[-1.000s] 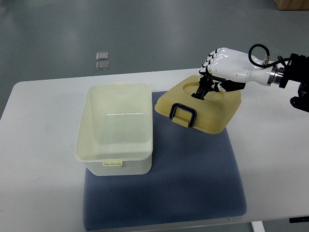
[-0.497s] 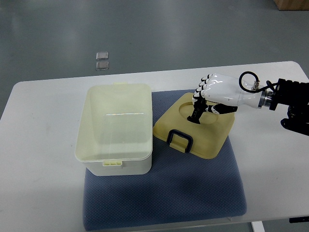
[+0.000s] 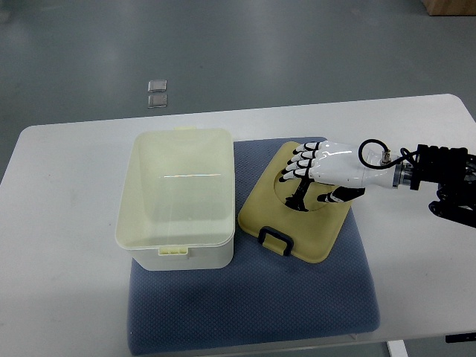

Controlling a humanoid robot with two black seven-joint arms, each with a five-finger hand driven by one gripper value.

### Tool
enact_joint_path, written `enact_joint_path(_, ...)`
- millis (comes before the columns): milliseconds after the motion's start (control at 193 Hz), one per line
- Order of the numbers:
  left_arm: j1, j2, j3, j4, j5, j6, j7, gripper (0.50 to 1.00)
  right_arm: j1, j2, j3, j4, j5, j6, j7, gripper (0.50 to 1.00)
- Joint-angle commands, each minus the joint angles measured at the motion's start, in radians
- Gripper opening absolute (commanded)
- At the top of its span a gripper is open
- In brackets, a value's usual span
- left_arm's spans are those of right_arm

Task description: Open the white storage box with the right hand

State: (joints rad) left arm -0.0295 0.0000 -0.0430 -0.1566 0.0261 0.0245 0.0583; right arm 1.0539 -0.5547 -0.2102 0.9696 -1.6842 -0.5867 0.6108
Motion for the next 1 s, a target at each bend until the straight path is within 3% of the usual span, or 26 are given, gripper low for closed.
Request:
enact_joint_path(0,-0.001,0.0,0.0,0.0,0.0,0.0,0.0,1.0,0.021,-0.008,0.006,-0.008,0.005,0.007,0.0,0.825)
enact_joint_path(150,-0.001,0.0,0.0,0.0,0.0,0.0,0.0,1.0,0.057,-0.016,0.061,-0.011,0.006,0.022,0.0,0.823)
enact_joint_path(285,0.0,0.0,0.0,0.0,0.0,0.0,0.0,1.0,0.06,-0.021,0.229,-0.009,0.009,0.099,0.0,0.823)
enact_joint_path(389,-0.001,0.0,0.0,0.0,0.0,0.0,0.0,1.0,0.057,-0.016,0.399,-0.009,0.018,0.24,0.0,0.823)
enact_joint_path(415,0.0,0.0,0.0,0.0,0.0,0.0,0.0,1.0,0.052,-0.01,0.475,-0.009,0.021,0.313,0.0,0.823)
enact_joint_path(497,-0.001,0.0,0.0,0.0,0.0,0.0,0.0,1.0,0.035,0.002,0.608,-0.009,0.061,0.45,0.0,0.823)
enact_joint_path(653,0.0,0.0,0.0,0.0,0.0,0.0,0.0,1.0,-0.034,0.058,0.859,-0.009,0.389,0.76,0.0,0.825)
enact_joint_path(725,-0.001,0.0,0.0,0.0,0.0,0.0,0.0,1.0,-0.06,0.079,0.939,-0.009,0.551,0.832,0.0,0.825)
enact_joint_path(762,0.0,0.0,0.0,0.0,0.0,0.0,0.0,1.0,-0.078,0.096,0.98,-0.012,0.67,0.855,-0.098,0.825)
enact_joint_path(839,0.0,0.0,0.0,0.0,0.0,0.0,0.0,1.0,-0.114,0.124,1.023,-0.014,0.876,0.854,-0.244,0.825)
enact_joint_path(917,0.0,0.0,0.0,0.0,0.0,0.0,0.0,1.0,-0.147,0.144,1.039,-0.023,1.061,0.855,-0.345,0.827)
enact_joint_path(995,0.0,0.0,0.0,0.0,0.0,0.0,0.0,1.0,-0.175,0.156,1.039,-0.04,1.187,0.852,-0.407,0.827)
